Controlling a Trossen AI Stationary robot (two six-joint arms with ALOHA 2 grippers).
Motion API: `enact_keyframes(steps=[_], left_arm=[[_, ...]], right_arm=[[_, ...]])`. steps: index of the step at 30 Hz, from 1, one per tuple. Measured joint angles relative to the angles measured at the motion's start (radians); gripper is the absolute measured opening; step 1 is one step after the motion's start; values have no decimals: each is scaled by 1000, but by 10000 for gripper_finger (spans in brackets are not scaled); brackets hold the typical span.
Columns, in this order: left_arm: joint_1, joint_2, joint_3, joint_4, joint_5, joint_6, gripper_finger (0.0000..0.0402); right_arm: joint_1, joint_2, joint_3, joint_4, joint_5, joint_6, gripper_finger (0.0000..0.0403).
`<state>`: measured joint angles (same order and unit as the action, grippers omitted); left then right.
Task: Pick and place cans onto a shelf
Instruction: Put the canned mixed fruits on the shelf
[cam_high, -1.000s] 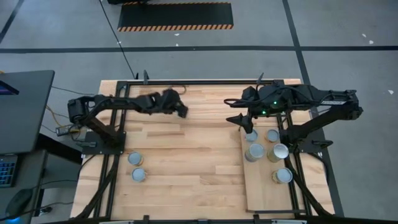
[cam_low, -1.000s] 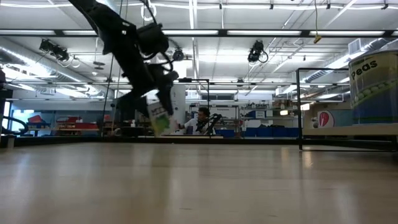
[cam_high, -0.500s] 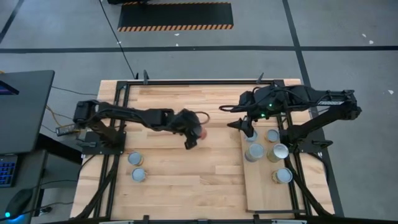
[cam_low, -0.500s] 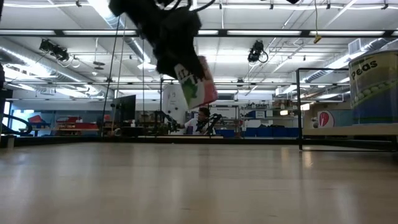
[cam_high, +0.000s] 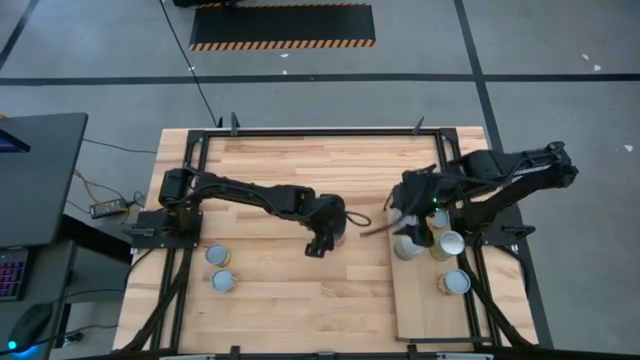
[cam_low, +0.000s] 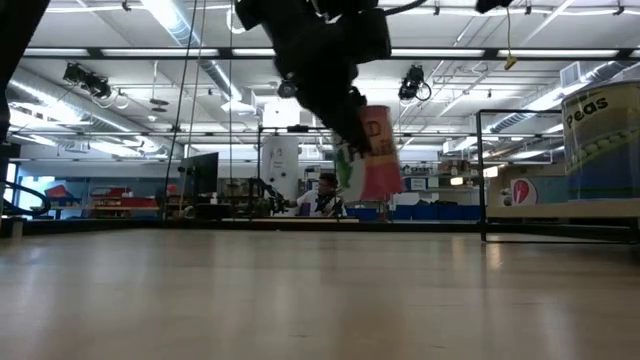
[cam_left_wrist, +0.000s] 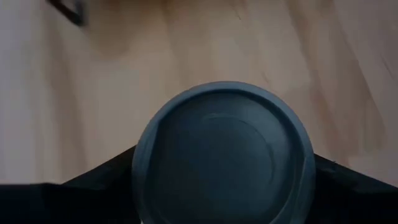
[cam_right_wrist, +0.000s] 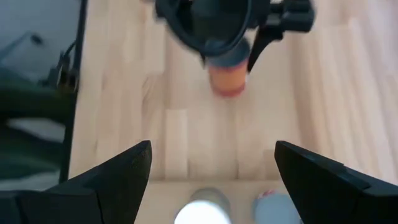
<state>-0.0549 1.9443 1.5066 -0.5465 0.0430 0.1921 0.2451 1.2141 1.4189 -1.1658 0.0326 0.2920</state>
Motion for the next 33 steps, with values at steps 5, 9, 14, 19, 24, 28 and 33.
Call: enact_keyframes(steps=[5, 9, 14, 19, 24, 28, 33], left_arm=[[-2, 9, -3, -1, 35, 103, 310], [0, 9, -3, 5, 22, 214, 310], [2, 40, -10, -35, 33, 280, 311], [-5, 53, -9, -48, 28, 315, 311], [-11, 55, -9, -62, 13, 286, 313], [-17, 54, -9, -66, 11, 264, 314], [-22, 55, -9, -71, 11, 264, 314]], right_arm=[[88, 21, -1, -59, 11, -12, 348], [126, 58, -1, -67, 24, -70, 348], [133, 123, -1, -43, 19, -128, 348], [133, 181, -1, 8, 18, -156, 348], [135, 206, -1, 30, 15, -159, 348], [135, 211, -1, 26, 16, -161, 348], [135, 213, -2, 26, 16, -161, 348]])
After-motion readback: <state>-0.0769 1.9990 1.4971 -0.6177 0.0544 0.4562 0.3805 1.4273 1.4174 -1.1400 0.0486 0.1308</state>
